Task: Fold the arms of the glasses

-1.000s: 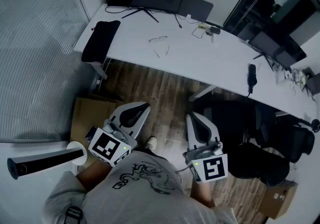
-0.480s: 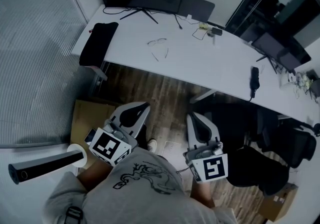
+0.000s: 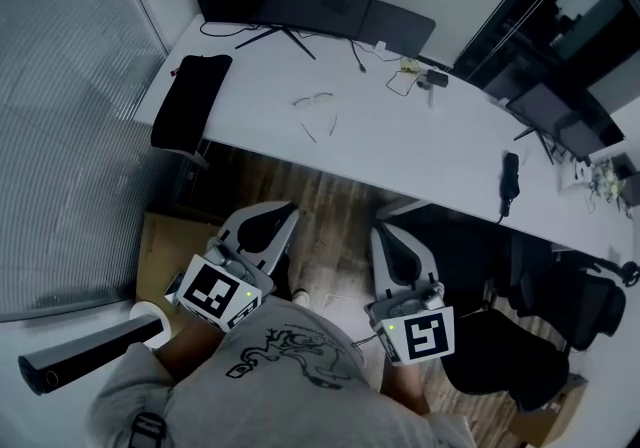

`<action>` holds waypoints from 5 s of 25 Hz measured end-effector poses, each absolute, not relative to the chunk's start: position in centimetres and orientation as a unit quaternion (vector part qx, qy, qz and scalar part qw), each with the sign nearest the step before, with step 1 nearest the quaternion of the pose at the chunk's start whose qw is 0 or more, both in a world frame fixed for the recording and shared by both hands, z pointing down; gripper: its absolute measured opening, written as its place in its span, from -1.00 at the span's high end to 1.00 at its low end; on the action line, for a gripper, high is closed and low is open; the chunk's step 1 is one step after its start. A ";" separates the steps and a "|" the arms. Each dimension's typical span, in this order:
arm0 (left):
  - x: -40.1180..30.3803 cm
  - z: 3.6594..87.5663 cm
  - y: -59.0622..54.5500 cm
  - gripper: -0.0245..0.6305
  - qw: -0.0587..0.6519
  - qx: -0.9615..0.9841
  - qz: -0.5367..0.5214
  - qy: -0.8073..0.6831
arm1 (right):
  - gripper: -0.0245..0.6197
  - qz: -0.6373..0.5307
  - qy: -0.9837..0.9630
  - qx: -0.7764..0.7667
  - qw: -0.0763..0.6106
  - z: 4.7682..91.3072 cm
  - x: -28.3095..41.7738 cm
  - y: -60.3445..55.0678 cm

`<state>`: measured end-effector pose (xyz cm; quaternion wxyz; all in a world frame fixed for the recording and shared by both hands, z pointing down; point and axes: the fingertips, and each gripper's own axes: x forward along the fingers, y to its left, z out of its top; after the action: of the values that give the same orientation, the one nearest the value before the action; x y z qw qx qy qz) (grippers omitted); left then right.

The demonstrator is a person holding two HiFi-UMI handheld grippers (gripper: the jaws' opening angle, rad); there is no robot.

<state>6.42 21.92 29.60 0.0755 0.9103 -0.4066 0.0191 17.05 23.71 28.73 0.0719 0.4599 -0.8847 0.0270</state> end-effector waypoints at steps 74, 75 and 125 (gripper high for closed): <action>-1.1 60.4 -22.6 0.64 0.170 0.905 0.254 -0.296 | 0.80 0.139 -0.798 0.525 0.260 56.6 14.0 -18.6; -0.9 61.1 -22.8 0.64 0.171 0.903 0.261 -0.294 | 0.80 0.143 -0.796 0.525 0.264 57.4 14.2 -18.8; 1.5 72.9 -23.3 0.81 0.205 0.870 0.369 -0.254 | 0.81 0.283 -0.761 0.471 0.344 74.2 13.3 -18.5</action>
<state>1.54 -23.29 72.91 0.2049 0.8703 -0.2541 0.3687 13.31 -18.54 74.15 0.3436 0.4715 -0.7612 0.2833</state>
